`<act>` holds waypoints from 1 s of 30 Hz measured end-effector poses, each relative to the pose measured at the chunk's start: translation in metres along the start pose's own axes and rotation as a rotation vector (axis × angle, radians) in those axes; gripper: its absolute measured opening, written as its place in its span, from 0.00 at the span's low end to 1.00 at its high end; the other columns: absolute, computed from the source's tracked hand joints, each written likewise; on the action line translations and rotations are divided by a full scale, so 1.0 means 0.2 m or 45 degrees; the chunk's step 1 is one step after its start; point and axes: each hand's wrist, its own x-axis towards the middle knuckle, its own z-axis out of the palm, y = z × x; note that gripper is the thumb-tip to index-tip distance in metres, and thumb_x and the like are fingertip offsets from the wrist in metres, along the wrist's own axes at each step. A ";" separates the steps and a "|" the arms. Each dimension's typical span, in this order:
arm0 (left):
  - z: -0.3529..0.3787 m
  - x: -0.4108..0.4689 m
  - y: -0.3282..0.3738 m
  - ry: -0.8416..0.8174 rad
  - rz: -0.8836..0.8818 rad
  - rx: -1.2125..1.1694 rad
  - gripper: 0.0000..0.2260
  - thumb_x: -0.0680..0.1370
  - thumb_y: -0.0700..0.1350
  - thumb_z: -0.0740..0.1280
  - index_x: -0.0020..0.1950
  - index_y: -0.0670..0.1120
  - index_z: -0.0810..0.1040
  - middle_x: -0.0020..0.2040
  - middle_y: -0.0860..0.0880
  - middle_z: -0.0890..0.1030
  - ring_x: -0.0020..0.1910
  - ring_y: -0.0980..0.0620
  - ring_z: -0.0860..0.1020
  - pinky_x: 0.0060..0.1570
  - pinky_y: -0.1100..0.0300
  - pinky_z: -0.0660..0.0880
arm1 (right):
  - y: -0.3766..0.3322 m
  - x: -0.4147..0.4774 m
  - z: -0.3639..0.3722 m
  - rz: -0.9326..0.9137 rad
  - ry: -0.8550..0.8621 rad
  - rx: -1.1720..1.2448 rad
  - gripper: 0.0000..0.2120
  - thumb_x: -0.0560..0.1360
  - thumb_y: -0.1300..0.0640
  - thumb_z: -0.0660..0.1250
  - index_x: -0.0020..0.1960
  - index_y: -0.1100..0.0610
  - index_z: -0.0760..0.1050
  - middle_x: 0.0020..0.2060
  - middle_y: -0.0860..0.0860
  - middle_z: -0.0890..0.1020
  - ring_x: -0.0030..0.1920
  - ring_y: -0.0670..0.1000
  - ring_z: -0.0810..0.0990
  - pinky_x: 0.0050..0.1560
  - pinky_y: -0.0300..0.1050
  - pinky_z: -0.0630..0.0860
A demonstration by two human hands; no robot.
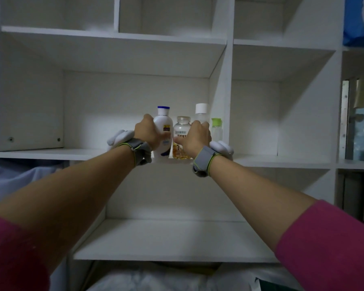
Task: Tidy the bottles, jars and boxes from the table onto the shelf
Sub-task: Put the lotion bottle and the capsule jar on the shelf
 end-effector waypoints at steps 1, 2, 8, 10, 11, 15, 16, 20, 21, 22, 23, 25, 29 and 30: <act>0.01 -0.01 -0.01 -0.008 -0.002 -0.004 0.25 0.72 0.48 0.74 0.62 0.40 0.67 0.58 0.40 0.76 0.54 0.40 0.78 0.51 0.44 0.79 | 0.00 -0.01 0.00 0.002 0.009 -0.014 0.26 0.71 0.51 0.74 0.61 0.62 0.68 0.61 0.58 0.69 0.59 0.59 0.72 0.54 0.48 0.70; 0.02 -0.01 -0.01 -0.013 -0.003 -0.006 0.25 0.72 0.48 0.74 0.62 0.41 0.67 0.58 0.40 0.76 0.54 0.40 0.78 0.51 0.44 0.79 | 0.01 -0.02 0.01 0.005 0.020 -0.032 0.26 0.71 0.52 0.74 0.61 0.62 0.67 0.61 0.58 0.69 0.59 0.59 0.73 0.54 0.48 0.70; 0.08 -0.04 -0.03 0.023 -0.035 0.065 0.22 0.74 0.47 0.71 0.61 0.40 0.66 0.55 0.40 0.77 0.50 0.40 0.79 0.48 0.46 0.80 | 0.03 -0.06 0.06 0.034 0.037 -0.053 0.28 0.70 0.56 0.75 0.63 0.62 0.64 0.61 0.59 0.69 0.59 0.60 0.74 0.52 0.48 0.71; 0.11 -0.04 -0.03 0.064 -0.047 0.100 0.21 0.74 0.47 0.70 0.61 0.40 0.66 0.55 0.40 0.78 0.48 0.41 0.78 0.45 0.50 0.78 | 0.04 -0.06 0.07 0.025 0.043 -0.059 0.27 0.71 0.56 0.74 0.62 0.62 0.64 0.61 0.59 0.70 0.59 0.60 0.74 0.51 0.47 0.70; 0.13 -0.04 -0.02 0.082 -0.052 0.127 0.21 0.74 0.48 0.70 0.61 0.40 0.67 0.55 0.40 0.77 0.49 0.41 0.78 0.43 0.52 0.76 | 0.04 -0.07 0.07 0.020 0.051 -0.067 0.27 0.71 0.55 0.74 0.62 0.62 0.64 0.61 0.59 0.70 0.59 0.60 0.74 0.50 0.47 0.69; 0.17 -0.02 -0.02 0.095 -0.111 0.221 0.22 0.74 0.49 0.70 0.60 0.40 0.66 0.56 0.39 0.77 0.51 0.40 0.78 0.42 0.52 0.71 | 0.06 -0.07 0.08 0.015 0.070 -0.104 0.27 0.72 0.54 0.73 0.62 0.62 0.64 0.61 0.58 0.70 0.59 0.59 0.74 0.48 0.47 0.68; 0.18 -0.02 -0.03 0.088 -0.125 0.220 0.21 0.74 0.49 0.70 0.60 0.41 0.66 0.56 0.39 0.77 0.51 0.39 0.78 0.43 0.51 0.71 | 0.06 -0.07 0.09 0.013 0.075 -0.113 0.26 0.72 0.55 0.73 0.62 0.62 0.64 0.61 0.58 0.70 0.58 0.59 0.75 0.47 0.47 0.67; 0.20 -0.02 -0.06 0.051 -0.142 0.239 0.20 0.75 0.47 0.69 0.60 0.40 0.67 0.55 0.38 0.77 0.51 0.39 0.78 0.43 0.51 0.72 | 0.08 -0.07 0.11 0.017 0.082 -0.142 0.23 0.73 0.57 0.71 0.62 0.62 0.64 0.60 0.58 0.71 0.56 0.59 0.76 0.44 0.45 0.64; 0.20 -0.02 -0.06 0.042 -0.138 0.245 0.20 0.75 0.48 0.69 0.60 0.40 0.67 0.55 0.38 0.77 0.51 0.39 0.78 0.42 0.52 0.71 | 0.08 -0.06 0.12 0.024 0.088 -0.149 0.22 0.74 0.57 0.71 0.61 0.62 0.65 0.59 0.58 0.72 0.56 0.59 0.77 0.44 0.45 0.65; 0.20 -0.02 -0.06 0.035 -0.136 0.244 0.20 0.75 0.48 0.69 0.60 0.40 0.67 0.56 0.38 0.77 0.51 0.39 0.78 0.42 0.52 0.71 | 0.08 -0.06 0.14 0.033 0.097 -0.152 0.21 0.74 0.58 0.70 0.61 0.62 0.65 0.59 0.58 0.72 0.55 0.59 0.77 0.43 0.45 0.65; 0.21 -0.01 -0.06 0.030 -0.137 0.241 0.20 0.75 0.48 0.69 0.61 0.39 0.67 0.56 0.38 0.77 0.51 0.39 0.78 0.41 0.52 0.70 | 0.09 -0.05 0.15 0.044 0.110 -0.159 0.19 0.75 0.59 0.69 0.61 0.62 0.65 0.59 0.57 0.73 0.55 0.59 0.77 0.43 0.46 0.65; 0.22 -0.01 -0.07 0.015 -0.141 0.244 0.20 0.75 0.49 0.69 0.61 0.39 0.67 0.56 0.39 0.77 0.52 0.39 0.78 0.42 0.53 0.71 | 0.10 -0.05 0.17 0.061 0.140 -0.179 0.15 0.77 0.61 0.66 0.60 0.61 0.65 0.58 0.57 0.73 0.54 0.59 0.78 0.42 0.46 0.65; 0.23 -0.01 -0.08 0.007 -0.152 0.259 0.20 0.76 0.49 0.69 0.60 0.39 0.67 0.57 0.39 0.77 0.52 0.40 0.78 0.41 0.53 0.69 | 0.11 -0.04 0.20 0.050 0.164 -0.203 0.13 0.78 0.62 0.64 0.60 0.61 0.65 0.58 0.58 0.73 0.53 0.59 0.78 0.41 0.47 0.65; 0.23 -0.02 -0.09 0.011 -0.150 0.268 0.20 0.76 0.49 0.69 0.60 0.39 0.67 0.57 0.39 0.77 0.52 0.40 0.78 0.41 0.53 0.69 | 0.11 -0.04 0.20 0.049 0.166 -0.208 0.13 0.79 0.62 0.64 0.60 0.61 0.65 0.58 0.58 0.73 0.53 0.59 0.78 0.41 0.46 0.65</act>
